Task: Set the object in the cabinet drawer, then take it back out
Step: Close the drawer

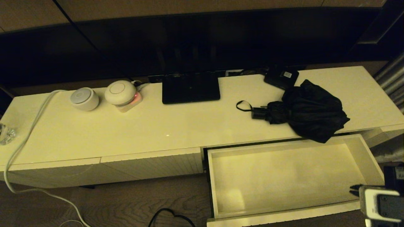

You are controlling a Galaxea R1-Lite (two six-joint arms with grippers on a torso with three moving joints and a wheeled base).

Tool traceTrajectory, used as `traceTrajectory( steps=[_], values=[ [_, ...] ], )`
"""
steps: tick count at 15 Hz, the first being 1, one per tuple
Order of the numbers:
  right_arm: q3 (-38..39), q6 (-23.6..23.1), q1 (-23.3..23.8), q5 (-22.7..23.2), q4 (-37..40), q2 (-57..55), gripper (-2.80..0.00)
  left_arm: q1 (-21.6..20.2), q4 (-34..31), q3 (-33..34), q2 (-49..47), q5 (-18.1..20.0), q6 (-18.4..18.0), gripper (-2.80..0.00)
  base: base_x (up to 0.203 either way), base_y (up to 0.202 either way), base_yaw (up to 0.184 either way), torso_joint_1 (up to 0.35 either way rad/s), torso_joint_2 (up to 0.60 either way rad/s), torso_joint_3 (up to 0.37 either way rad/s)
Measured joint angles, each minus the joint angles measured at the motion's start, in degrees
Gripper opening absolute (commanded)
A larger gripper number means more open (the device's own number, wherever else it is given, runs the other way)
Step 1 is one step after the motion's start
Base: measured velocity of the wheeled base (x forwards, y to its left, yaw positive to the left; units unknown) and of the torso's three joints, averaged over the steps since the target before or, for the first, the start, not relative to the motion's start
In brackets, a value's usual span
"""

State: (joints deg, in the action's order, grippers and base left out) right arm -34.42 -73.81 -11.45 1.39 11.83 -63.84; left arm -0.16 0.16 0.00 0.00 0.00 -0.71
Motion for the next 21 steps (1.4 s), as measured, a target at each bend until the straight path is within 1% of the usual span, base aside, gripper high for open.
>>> traceTrajectory(
  steps=[2,3,6,9,13,15,17,20,21],
  values=[
    [2.8,2.8,-3.4,2.1,3.7,0.3,-2.8,0.0,0.0,0.0,0.0,0.0,0.0,-2.8,0.0,0.0,0.0,0.0,0.0,0.0],
    [3.7,3.4,-4.7,3.3,4.8,0.1,-2.8,0.0,0.0,0.0,0.0,0.0,0.0,-2.8,0.0,0.0,0.0,0.0,0.0,0.0],
    [7.1,5.2,-8.0,6.9,5.9,-1.2,-2.8,0.0,0.0,0.0,0.0,0.0,0.0,-2.8,0.0,0.0,0.0,0.0,0.0,0.0],
    [10.2,5.2,-9.5,7.5,5.2,-4.1,-2.8,0.0,0.0,0.0,0.0,0.0,0.0,-2.8,0.0,0.0,0.0,0.0,0.0,0.0],
    [11.8,5.1,-9.7,7.5,4.6,-9.2,-2.8,0.0,0.0,0.0,0.0,0.0,0.0,-2.8,0.0,0.0,0.0,0.0,0.0,0.0],
    [12.3,5.0,-9.6,7.2,1.8,-12.2,-2.8,0.0,0.0,0.0,0.0,0.0,0.0,-2.8,0.0,0.0,0.0,0.0,0.0,0.0],
    [12.8,5.0,-9.3,6.2,-3.8,-15.8,-2.8,0.0,0.0,0.0,0.0,0.0,0.0,-2.8,0.0,0.0,0.0,0.0,0.0,0.0],
    [13.2,5.1,-9.0,1.3,-14.6,-20.8,-2.8,0.0,0.0,0.0,0.0,0.0,0.0,-2.8,0.0,0.0,0.0,0.0,0.0,0.0],
    [13.2,5.1,-9.0,0.3,-16.8,-21.8,-2.8,0.0,0.0,0.0,0.0,0.0,0.0,-2.8,0.0,0.0,0.0,0.0,0.0,0.0]
  ],
)
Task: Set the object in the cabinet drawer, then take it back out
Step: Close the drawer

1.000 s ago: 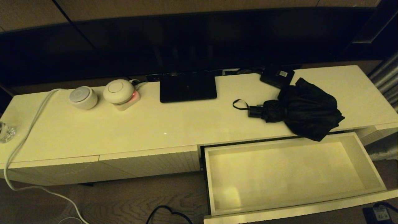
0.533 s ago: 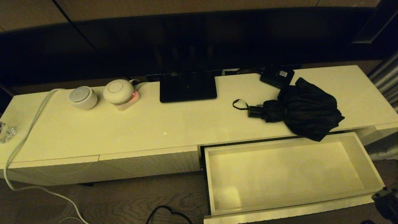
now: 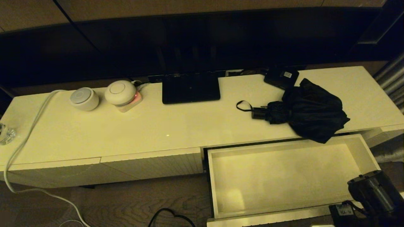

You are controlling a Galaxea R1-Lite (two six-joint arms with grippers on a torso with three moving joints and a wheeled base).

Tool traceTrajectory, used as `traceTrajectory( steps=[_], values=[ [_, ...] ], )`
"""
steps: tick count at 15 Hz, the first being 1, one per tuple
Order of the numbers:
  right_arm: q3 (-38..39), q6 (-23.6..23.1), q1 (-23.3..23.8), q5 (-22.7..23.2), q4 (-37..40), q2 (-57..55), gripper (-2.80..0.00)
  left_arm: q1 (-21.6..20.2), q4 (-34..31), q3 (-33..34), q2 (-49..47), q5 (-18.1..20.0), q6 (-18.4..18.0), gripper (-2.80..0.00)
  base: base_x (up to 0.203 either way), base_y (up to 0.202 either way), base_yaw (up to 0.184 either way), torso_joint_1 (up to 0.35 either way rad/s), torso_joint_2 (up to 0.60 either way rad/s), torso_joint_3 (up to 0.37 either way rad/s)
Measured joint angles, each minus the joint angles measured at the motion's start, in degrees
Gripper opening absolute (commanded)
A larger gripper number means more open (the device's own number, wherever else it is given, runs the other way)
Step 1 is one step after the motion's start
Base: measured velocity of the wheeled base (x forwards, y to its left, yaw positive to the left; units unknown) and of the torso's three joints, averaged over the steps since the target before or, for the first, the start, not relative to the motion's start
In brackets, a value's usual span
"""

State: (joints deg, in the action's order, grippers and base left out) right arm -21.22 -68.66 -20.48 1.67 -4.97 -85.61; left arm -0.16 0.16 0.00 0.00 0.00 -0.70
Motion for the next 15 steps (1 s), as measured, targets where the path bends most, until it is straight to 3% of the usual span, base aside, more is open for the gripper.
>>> traceTrajectory(
  steps=[7,11,15],
  values=[
    [-1.0,-0.1,-0.1,-4.9,-4.8,-2.0,-2.8,0.0,0.0,0.0,0.0,0.0,0.0,-2.8,0.0,0.0,0.0,0.0,0.0,0.0],
    [-1.0,-0.1,0.0,-12.9,-11.2,-3.9,-2.8,0.0,0.0,0.0,0.0,0.0,0.0,-2.8,0.0,0.0,0.0,0.0,0.0,0.0],
    [-1.6,0.1,-0.1,-15.1,-17.3,-7.1,-2.8,0.0,0.0,0.0,0.0,0.0,0.0,-2.8,0.0,0.0,0.0,0.0,0.0,0.0]
  ],
)
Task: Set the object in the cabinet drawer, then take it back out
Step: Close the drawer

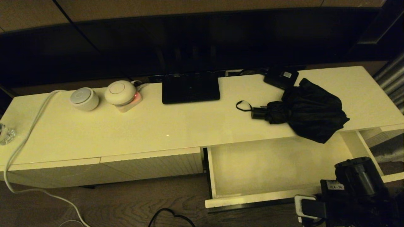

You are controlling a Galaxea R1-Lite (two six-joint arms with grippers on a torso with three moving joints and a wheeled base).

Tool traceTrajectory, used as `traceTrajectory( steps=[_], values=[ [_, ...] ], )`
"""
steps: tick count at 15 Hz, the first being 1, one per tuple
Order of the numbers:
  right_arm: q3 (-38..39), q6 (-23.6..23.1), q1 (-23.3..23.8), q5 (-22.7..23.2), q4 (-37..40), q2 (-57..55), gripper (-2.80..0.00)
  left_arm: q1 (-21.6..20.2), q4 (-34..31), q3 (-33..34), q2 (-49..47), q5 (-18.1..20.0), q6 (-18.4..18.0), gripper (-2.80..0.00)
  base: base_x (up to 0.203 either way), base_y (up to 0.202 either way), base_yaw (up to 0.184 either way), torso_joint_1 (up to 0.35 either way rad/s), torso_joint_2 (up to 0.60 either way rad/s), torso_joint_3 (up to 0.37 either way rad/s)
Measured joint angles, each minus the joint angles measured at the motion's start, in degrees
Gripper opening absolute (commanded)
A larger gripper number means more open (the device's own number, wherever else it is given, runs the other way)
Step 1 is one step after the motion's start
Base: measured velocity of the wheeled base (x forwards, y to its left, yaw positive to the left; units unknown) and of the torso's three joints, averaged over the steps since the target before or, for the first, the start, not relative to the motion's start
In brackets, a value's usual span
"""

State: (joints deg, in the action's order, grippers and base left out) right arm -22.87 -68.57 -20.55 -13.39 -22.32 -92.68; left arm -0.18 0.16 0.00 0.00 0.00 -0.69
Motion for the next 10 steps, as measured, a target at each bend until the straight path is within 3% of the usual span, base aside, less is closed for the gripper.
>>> traceTrajectory(
  steps=[4,10],
  values=[
    [-1.0,3.5,0.0,-0.1,-7.1,-3.4,-2.8,0.0,0.0,0.0,0.0,0.0,0.0,-2.8,0.0,0.0,0.0,0.0,0.0,0.0],
    [-4.6,6.8,-0.2,-0.2,-9.8,-6.2,-2.8,0.0,0.0,0.0,0.0,0.0,0.0,-2.8,0.0,0.0,0.0,0.0,0.0,0.0]
  ],
)
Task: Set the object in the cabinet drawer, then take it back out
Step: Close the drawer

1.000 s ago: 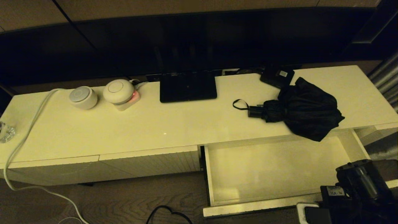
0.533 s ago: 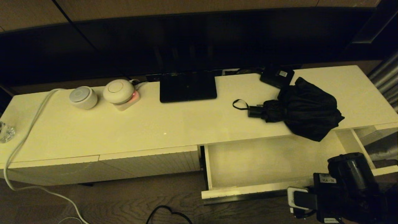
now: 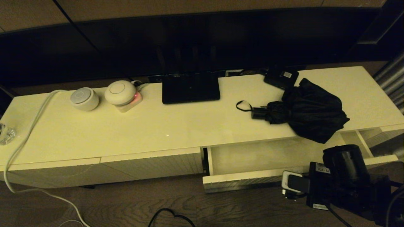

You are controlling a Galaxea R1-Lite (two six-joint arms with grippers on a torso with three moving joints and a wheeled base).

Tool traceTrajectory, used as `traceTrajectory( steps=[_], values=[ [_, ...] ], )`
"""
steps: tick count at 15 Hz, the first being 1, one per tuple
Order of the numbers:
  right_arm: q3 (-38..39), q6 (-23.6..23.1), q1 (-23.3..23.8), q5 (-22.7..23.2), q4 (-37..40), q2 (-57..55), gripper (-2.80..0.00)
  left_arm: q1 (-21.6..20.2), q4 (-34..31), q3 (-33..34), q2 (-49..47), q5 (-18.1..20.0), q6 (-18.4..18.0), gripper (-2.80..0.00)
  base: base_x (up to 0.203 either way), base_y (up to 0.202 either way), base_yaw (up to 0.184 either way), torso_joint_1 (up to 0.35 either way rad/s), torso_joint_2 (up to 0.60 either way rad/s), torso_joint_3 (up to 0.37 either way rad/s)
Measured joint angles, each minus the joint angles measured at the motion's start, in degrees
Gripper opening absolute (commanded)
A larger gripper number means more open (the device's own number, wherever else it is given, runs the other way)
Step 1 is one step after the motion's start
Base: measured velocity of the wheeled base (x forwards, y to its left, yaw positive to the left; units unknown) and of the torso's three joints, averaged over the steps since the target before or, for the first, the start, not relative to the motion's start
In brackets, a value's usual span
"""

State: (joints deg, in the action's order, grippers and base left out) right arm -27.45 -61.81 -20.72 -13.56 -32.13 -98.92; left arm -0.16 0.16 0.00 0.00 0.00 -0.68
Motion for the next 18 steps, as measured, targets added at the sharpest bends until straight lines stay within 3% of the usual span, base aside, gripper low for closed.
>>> traceTrajectory(
  steps=[4,9,18],
  values=[
    [-2.5,9.3,-0.4,0.0,-3.9,-3.3,-2.8,0.0,0.0,0.0,0.0,0.0,0.0,-2.8,0.0,0.0,0.0,0.0,0.0,0.0],
    [-4.8,13.8,-0.2,0.0,-7.3,-5.7,-2.8,0.0,0.0,0.0,0.0,0.0,0.0,-2.8,0.0,0.0,0.0,0.0,0.0,0.0],
    [-10.6,14.6,-0.2,-2.5,-7.2,-7.8,-2.8,0.0,0.0,0.0,0.0,0.0,0.0,-2.8,0.0,0.0,0.0,0.0,0.0,0.0]
  ],
)
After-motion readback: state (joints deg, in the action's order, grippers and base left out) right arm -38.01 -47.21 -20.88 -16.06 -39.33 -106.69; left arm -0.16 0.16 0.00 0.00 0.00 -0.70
